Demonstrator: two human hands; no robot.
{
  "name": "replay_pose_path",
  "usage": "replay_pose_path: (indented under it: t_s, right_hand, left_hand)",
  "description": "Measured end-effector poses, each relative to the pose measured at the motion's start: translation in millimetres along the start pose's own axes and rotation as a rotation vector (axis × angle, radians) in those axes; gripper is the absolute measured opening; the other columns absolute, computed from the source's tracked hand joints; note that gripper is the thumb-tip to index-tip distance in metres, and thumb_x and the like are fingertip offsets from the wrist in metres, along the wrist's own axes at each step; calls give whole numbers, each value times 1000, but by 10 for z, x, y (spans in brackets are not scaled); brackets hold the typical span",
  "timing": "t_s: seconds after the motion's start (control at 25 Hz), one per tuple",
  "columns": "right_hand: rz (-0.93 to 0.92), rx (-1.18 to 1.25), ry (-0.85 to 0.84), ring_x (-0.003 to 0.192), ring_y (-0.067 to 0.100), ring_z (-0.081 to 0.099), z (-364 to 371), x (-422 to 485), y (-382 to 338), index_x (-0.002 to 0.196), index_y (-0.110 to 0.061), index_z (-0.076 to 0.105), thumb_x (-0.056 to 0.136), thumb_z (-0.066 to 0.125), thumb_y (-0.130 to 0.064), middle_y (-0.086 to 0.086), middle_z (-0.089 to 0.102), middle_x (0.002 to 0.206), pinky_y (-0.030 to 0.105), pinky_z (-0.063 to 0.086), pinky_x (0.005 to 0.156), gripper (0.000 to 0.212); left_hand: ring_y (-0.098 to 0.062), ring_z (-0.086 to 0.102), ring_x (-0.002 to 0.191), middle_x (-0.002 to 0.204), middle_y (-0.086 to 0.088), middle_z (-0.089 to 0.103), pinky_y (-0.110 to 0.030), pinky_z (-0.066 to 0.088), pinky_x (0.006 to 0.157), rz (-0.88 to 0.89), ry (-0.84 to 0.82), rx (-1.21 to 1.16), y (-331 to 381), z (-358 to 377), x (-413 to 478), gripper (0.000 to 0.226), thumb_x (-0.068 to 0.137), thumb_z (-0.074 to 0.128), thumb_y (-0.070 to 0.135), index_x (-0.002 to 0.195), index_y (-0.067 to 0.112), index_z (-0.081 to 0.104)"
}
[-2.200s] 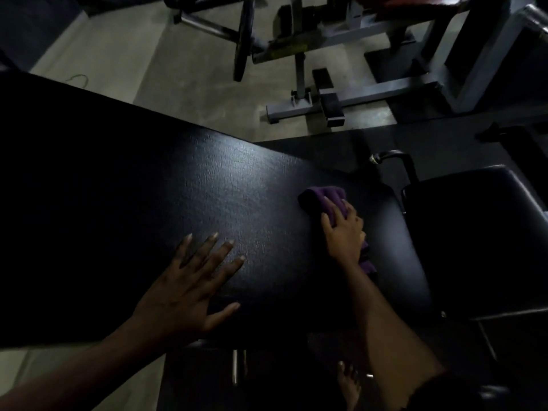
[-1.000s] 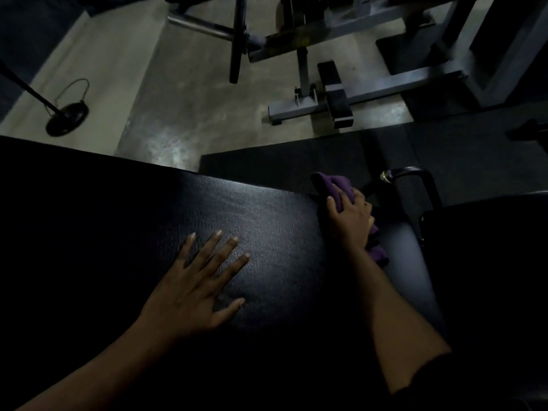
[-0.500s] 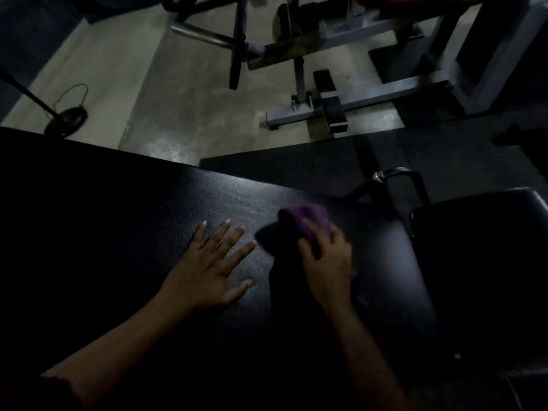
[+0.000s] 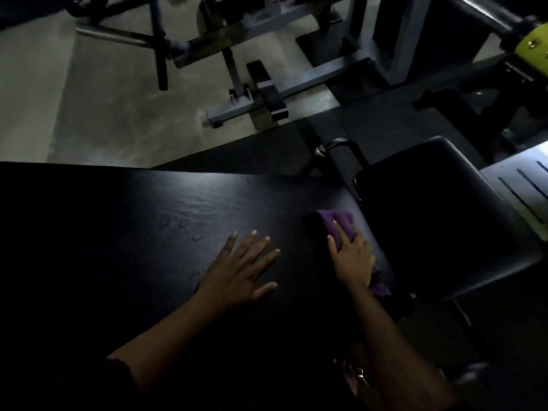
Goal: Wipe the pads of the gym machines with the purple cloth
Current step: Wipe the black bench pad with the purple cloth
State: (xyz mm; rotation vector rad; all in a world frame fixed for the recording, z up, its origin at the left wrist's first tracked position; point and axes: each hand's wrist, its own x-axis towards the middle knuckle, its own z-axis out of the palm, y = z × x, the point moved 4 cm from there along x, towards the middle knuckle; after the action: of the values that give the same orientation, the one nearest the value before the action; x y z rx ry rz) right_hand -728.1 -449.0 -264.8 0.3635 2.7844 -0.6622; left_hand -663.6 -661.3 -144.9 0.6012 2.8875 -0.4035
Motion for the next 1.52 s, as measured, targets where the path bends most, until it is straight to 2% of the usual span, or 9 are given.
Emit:
replay_pose_path:
  t_s: [0.12, 0.28, 0.52, 0.76, 1.0, 1.16, 1.24, 1.36, 1.52]
  right_hand:
    - [91, 61, -20, 122, 38, 40, -75, 208, 249, 138, -38, 37, 93, 40, -45, 11, 32, 144, 48, 35, 101, 46]
    - [38, 267, -48, 114, 42, 49, -399, -83, 81, 124, -6, 54, 95, 43, -33, 26, 50, 126, 42, 41, 93, 41]
    - [-299, 28, 12, 99, 29, 65, -187, -1377, -287, 127, -37, 47, 74, 38, -51, 9, 61, 125, 43, 53, 78, 55]
    - [-13, -41, 29, 128, 31, 38, -64, -767, 488, 139, -43, 35, 86, 30, -52, 7, 36, 147, 47, 32, 101, 53]
    - [227, -24, -18, 125, 35, 35, -46, -219, 924, 139, -44, 31, 93, 38, -46, 9, 30, 146, 53, 30, 102, 47]
    - [338, 101, 19, 117, 39, 44, -224, 25, 849, 134, -26, 46, 91, 44, -37, 18, 41, 133, 49, 36, 98, 44]
    - [213, 262, 82, 113, 36, 51, -321, 27, 417, 128, -21, 53, 89, 46, -35, 16, 50, 129, 42, 41, 94, 43]
    - [-349, 123, 95, 109, 30, 54, -199, -333, -618, 132, -42, 43, 80, 38, -49, 5, 50, 136, 40, 46, 90, 53]
    - [-513, -17, 28, 115, 29, 53, -27, -117, -817, 134, -48, 35, 81, 31, -56, 1, 45, 142, 48, 44, 90, 54]
  left_hand:
    - [-29, 56, 121, 127, -6, 62, -49, 25, 101, 23, -11, 39, 29, 41, 9, 62, 80, 31, 61, 122, 23, 58]
    - [-30, 56, 120, 127, -8, 62, -49, 23, 102, 9, -47, 37, 39, 22, 12, 63, 78, 33, 60, 121, 22, 60]
    - [-31, 54, 123, 129, -9, 60, -49, 21, 104, 7, -40, 51, 52, 2, -13, 63, 80, 32, 58, 123, 20, 58]
    - [-30, 48, 128, 134, -8, 56, -49, 18, 106, 0, -32, 52, 45, 40, -16, 63, 82, 30, 59, 128, 23, 52]
    - [-30, 49, 128, 134, -8, 56, -46, 15, 108, 0, -31, 41, 32, 54, 1, 64, 80, 30, 60, 126, 23, 55]
    - [-28, 40, 133, 136, -7, 54, -46, 16, 109, -10, -67, 0, 33, 73, -30, 66, 89, 15, 61, 129, 24, 52]
    - [-23, 27, 136, 141, -7, 48, -41, 9, 112, -24, -70, -42, -15, 53, -23, 70, 89, 8, 64, 135, 24, 43]
    - [-21, 18, 139, 149, -6, 36, -35, 9, 112, -74, -16, -167, -110, 9, 52, 73, 87, 11, 65, 142, 21, 29]
    - [-24, 13, 142, 153, -7, 26, -39, 12, 117, -103, 45, -173, -91, -6, 386, 68, 87, 23, 60, 143, 22, 27]
